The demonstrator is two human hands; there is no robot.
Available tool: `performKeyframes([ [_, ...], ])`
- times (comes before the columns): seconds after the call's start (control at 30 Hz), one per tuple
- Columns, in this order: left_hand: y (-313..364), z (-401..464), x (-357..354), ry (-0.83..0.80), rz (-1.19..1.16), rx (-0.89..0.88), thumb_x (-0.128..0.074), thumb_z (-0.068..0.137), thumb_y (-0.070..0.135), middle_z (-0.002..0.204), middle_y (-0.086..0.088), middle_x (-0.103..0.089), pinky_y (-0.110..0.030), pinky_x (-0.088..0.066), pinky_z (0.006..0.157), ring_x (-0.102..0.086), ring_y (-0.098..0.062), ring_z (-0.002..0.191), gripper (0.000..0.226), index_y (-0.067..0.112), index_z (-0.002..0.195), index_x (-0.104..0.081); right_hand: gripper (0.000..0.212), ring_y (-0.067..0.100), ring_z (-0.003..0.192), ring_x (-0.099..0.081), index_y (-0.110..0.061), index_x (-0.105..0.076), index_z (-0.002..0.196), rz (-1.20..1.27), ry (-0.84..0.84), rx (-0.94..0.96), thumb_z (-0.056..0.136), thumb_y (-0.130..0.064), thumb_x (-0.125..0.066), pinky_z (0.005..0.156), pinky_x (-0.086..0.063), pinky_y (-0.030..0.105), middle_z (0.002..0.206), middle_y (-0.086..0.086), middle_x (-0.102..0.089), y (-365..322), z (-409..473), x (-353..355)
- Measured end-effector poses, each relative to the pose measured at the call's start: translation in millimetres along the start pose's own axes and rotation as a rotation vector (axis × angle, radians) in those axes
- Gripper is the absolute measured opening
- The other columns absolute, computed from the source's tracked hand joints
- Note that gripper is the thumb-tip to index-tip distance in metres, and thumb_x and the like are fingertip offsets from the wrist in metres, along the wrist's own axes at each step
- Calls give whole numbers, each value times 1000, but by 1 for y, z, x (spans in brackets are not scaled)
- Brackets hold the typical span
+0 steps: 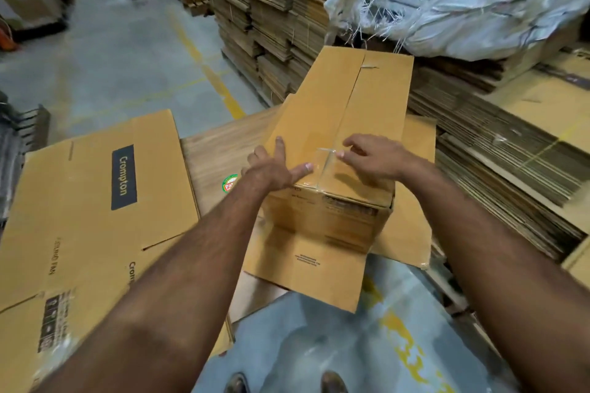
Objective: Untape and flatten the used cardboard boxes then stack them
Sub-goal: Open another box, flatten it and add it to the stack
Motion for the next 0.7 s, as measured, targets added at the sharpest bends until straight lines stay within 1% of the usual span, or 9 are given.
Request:
performKeyframes([
  [0.07,-5,-3,0,-22,-32,-70,-44,68,89,153,-21,-9,-54,-26,112,-18,-41,140,119,30,154,14,45,31,119,-51,-26,-57,132,-71,158,13,96,-52,-47,96,-44,46,125,7,-59,-13,9,-5],
  [0.1,-6,-4,0,-34,-31,-104,-50,67,87,154,-21,-5,-54,-24,113,-15,-42,141,123,30,154,15,37,32,115,-51,-26,-63,125,-68,219,3,96,-45,-50,91,-43,44,118,8,-60,-18,12,-11],
  [0.17,-8,-5,1,-68,-26,-150,-58,67,82,158,-20,9,-55,-20,115,-5,-43,145,126,30,153,17,25,31,110,-52,-26,-71,112,54,351,-86,94,-33,-56,87,-39,42,110,6,-62,-21,16,-20],
  [0.23,-7,-6,2,-90,-20,-179,-61,68,79,158,-19,22,-55,-15,117,5,-43,146,126,31,153,19,20,30,109,-53,-25,-75,104,158,472,-171,92,-24,-59,89,-37,41,106,3,-66,-20,16,-22],
  [0.4,-8,-4,-1,-120,-58,-190,-60,70,79,156,-17,31,-54,-8,117,15,-41,146,123,33,152,20,14,28,106,-50,-24,-75,92,187,554,-183,92,-23,-61,89,-34,40,101,1,-63,-19,12,-27],
  [0.47,-9,-3,-1,-128,-77,-186,-57,71,80,157,-15,30,-54,-7,118,16,-39,146,120,34,152,19,12,26,104,-50,-26,-73,89,174,568,-189,92,-24,-61,89,-34,41,100,-1,-61,-19,11,-27],
  [0.53,-7,-1,0,-88,-141,-161,-47,80,79,159,-13,25,-54,-8,117,13,-37,147,104,36,153,12,11,25,102,-49,-27,-70,89,157,575,-197,93,-25,-60,88,-34,41,99,-1,-60,-21,11,-27],
  [0.63,-6,0,-2,124,-141,-101,-29,95,67,162,-14,5,-57,-20,112,-9,-39,145,71,37,155,-6,10,25,101,-48,-26,-68,90,131,585,-205,95,-28,-59,88,-36,42,98,-1,-58,-24,6,-28],
  [0.7,-5,-3,-5,244,-88,-75,-25,98,62,162,-15,-3,-56,-26,109,-21,-40,141,63,36,154,-11,10,25,101,-47,-26,-68,91,110,595,-204,95,-28,-59,89,-39,43,98,-2,-58,-27,2,-30],
])
Point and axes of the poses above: each hand's wrist, its own z-axis towards the middle knuckle, its own x-axis out of the back of the hand, y = z × x, the point moved 7 cm from there along z, towards the middle knuckle
